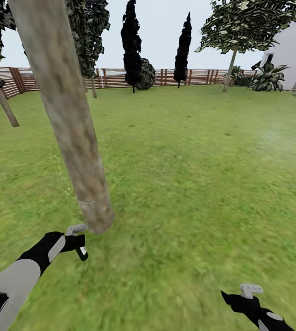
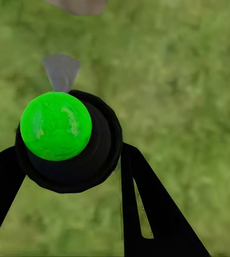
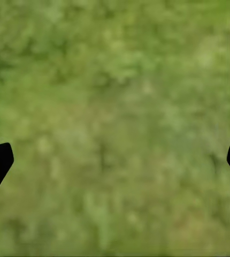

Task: In the garden, pick up the pesticide atomizer on the floor and spray pesticide onto both trees until each tree trunk is fully covered.

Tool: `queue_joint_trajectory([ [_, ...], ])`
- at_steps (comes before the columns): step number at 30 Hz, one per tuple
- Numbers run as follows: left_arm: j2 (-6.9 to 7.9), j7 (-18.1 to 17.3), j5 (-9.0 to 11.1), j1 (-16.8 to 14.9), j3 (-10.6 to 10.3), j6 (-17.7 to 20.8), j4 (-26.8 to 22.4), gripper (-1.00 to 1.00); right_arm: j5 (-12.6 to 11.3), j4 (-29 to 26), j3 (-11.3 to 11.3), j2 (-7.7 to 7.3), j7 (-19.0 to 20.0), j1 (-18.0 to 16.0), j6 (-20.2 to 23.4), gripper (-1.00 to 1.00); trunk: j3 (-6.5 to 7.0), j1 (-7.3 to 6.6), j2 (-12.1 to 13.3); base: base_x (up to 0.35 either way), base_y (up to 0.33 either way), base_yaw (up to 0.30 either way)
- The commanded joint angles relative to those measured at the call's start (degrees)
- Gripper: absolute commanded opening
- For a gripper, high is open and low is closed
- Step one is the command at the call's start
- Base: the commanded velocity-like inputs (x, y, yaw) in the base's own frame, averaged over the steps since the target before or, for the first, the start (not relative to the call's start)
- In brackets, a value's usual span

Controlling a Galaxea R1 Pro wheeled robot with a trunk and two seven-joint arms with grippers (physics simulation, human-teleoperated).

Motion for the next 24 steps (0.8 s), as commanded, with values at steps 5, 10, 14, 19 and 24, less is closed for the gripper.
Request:
queue_joint_trajectory([
  [5, 0.08, 0.08, -0.08, 0.05, 0.01, -0.08, 0.05, -1.0, 0.0, -0.01, 0.0, 0.0, 0.0, 0.01, -0.08, 1.0, 0.0, 0.0, 0.0, -0.217, -0.088, 0.0],
  [10, 0.19, 0.26, -0.14, 1.25, -0.29, -0.2, -0.76, -1.0, 0.0, -0.1, 0.04, -0.28, -3.91, 0.02, -0.03, 1.0, 0.0, 0.0, 0.0, -0.048, -0.003, 0.0],
  [14, 0.52, 0.37, -0.24, 0.66, -0.22, 0.85, -1.58, -1.0, 0.0, -0.1, 0.07, -0.16, -6.2, 0.01, 0.0, 1.0, 0.0, 0.0, 0.0, -0.001, 0.0, 0.0],
  [19, 1.9, 0.28, -1.1, -6.27, -0.15, 15.94, -9.0, -1.0, 0.0, -0.1, 0.09, -0.09, -6.33, 0.0, 0.0, 1.0, 0.0, 0.0, 0.0, 0.0, 0.0, 0.0],
  [24, 5.99, 0.08, -2.38, -13.72, -0.09, 27.21, -17.26, -1.0, 0.0, -0.01, 0.09, -0.09, -6.39, 0.0, 0.0, 1.0, 0.0, 0.0, 0.0, 0.0, 0.0, 0.0],
])
